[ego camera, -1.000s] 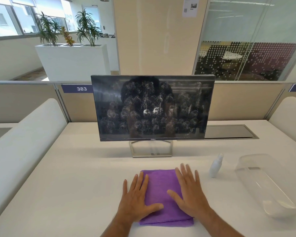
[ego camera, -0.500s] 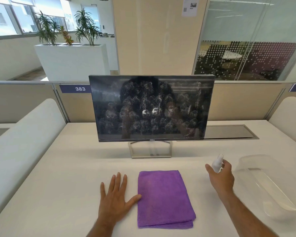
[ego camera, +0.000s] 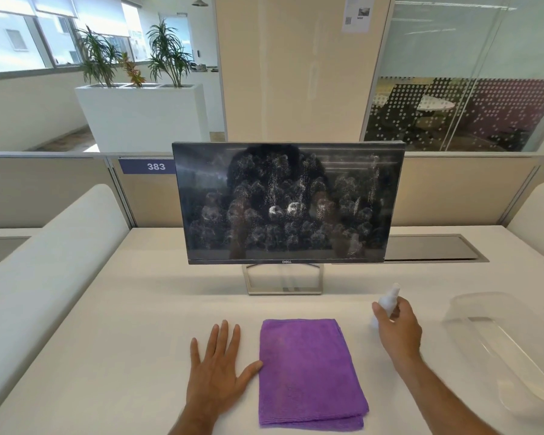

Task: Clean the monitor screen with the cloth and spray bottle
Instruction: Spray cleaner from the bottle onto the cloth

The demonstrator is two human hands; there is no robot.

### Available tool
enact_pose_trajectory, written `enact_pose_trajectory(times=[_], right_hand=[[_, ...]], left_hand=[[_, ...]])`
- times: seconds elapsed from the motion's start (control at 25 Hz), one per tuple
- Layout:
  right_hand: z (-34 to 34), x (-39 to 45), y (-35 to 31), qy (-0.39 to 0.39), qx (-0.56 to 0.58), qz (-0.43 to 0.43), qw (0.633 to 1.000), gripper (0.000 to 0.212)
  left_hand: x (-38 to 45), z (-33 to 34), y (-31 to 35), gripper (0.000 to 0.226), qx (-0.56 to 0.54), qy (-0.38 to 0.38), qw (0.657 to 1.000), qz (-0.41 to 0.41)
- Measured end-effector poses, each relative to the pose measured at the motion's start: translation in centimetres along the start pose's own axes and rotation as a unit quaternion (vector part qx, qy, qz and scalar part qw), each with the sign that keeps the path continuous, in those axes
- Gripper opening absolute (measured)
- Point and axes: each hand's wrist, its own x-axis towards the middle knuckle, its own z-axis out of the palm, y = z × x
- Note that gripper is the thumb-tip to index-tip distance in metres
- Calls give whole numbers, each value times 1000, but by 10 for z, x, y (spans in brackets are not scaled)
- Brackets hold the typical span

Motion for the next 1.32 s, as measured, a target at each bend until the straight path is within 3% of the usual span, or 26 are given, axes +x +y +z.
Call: enact_pose_trajectory(times=[0.28, 0.4, 0.48, 0.56, 0.64, 0.88, 1.04, 1.2, 1.32], right_hand=[[39, -57, -44, -172, 74, -69, 980, 32], [47, -78, -58, -258, 90, -83, 958, 28], [51, -89, -67, -302, 116, -81, 943, 23], [55, -99, -75, -340, 145, -72, 926, 21], [56, -107, -81, -368, 160, -69, 913, 30], [48, -110, -84, -418, 197, -76, 883, 37], [47, -105, -81, -434, 202, -79, 875, 48], [59, -110, -82, -416, 202, -107, 880, 51], [66, -116, -86, -388, 200, -124, 891, 46]], left_hand=[[1, -4, 2, 100, -39, -18, 999, -17], [4, -22, 20, 84, -188, -11, 982, -20], [8, -51, 46, 59, -395, 20, 918, -8], [12, -83, 76, 34, -570, 19, 821, 33], [13, -110, 100, 35, -654, 1, 753, 72], [13, -128, 110, 47, -734, -45, 674, 79], [14, -126, 111, 47, -735, -44, 671, 88], [14, -123, 122, 45, -723, 12, 690, 29], [15, -123, 127, 39, -727, 45, 685, -5]])
